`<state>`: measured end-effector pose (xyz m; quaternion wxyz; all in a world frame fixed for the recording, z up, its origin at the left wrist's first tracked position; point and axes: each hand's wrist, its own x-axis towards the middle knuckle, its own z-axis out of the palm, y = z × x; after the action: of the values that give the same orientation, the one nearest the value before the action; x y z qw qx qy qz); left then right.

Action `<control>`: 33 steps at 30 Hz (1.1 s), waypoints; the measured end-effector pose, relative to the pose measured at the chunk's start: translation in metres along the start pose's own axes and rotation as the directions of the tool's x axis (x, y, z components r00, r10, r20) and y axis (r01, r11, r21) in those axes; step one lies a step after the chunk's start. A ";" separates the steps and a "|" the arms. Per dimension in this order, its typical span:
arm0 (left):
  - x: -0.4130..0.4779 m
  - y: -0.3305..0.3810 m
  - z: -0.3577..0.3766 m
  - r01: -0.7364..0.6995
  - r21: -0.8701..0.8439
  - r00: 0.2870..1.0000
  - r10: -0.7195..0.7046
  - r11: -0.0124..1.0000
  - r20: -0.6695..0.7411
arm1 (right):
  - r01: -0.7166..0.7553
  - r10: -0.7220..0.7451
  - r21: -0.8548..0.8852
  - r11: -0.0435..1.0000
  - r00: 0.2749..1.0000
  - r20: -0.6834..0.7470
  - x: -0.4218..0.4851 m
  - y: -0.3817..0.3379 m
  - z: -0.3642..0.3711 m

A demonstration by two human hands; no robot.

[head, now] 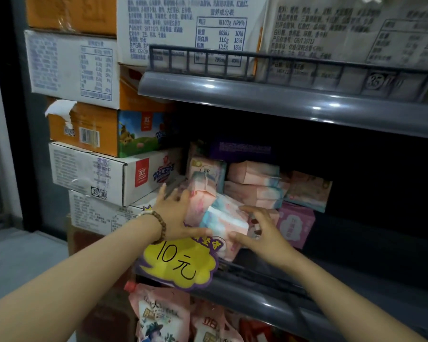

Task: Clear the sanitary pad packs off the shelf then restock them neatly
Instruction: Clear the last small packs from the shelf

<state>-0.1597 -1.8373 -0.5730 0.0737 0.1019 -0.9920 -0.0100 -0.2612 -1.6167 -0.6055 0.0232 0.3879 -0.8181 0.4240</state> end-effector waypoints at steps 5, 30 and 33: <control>0.005 0.034 0.007 -0.063 -0.196 0.996 0.050 0.979 -0.072 | -0.004 0.008 0.108 0.994 0.999 -0.042 -0.027 0.011 -0.002; 0.029 0.217 0.002 -0.370 -0.503 0.928 0.289 0.781 -0.234 | -0.252 0.314 0.365 0.896 0.942 -0.121 -0.125 0.083 -0.124; 0.031 0.230 0.001 -0.366 -0.515 0.930 0.292 0.775 -0.222 | -0.256 0.318 0.341 0.905 0.938 -0.140 -0.132 0.086 -0.131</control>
<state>-0.2358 -1.6185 -0.5616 0.1645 -0.0984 -0.9426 -0.2734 -0.2635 -1.4127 -0.6283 -0.0235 0.2187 -0.7813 0.5841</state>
